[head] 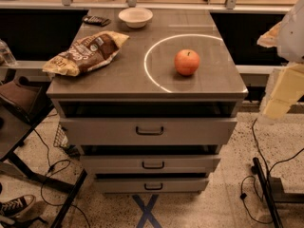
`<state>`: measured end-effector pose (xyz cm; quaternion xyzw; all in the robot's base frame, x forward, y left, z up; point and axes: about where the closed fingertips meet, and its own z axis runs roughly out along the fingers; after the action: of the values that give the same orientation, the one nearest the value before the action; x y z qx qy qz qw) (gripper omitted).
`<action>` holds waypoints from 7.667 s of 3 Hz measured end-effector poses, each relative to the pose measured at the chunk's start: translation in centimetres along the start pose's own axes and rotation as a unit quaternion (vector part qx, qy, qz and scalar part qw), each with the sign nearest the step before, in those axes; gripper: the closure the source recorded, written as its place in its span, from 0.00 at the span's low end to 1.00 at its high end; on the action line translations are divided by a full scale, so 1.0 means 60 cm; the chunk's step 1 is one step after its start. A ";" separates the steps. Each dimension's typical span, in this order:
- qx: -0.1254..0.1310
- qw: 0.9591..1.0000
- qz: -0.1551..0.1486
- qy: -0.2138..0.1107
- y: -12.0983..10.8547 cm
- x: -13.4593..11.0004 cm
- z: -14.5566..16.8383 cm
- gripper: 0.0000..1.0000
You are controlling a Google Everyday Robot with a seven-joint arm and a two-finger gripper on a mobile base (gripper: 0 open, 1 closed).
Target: Move apple near paper bowl
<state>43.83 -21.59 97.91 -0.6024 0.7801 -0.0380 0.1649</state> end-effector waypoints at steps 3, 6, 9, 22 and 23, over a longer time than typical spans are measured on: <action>0.032 0.992 0.059 -0.112 -0.058 -0.026 0.080 0.00; 0.154 0.898 0.161 -0.379 -0.299 -0.097 0.165 0.00; 0.136 0.877 0.212 -0.408 -0.299 -0.130 0.245 0.00; 0.148 0.860 0.222 -0.435 -0.480 -0.301 0.179 1.00; 0.151 0.865 0.249 -0.408 -0.564 -0.350 0.228 1.00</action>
Offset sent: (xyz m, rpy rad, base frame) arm 0.0998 0.0266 -0.0183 0.3272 -0.3025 -0.0763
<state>83.97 -8.87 98.16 -0.3177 0.7521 0.1361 0.5612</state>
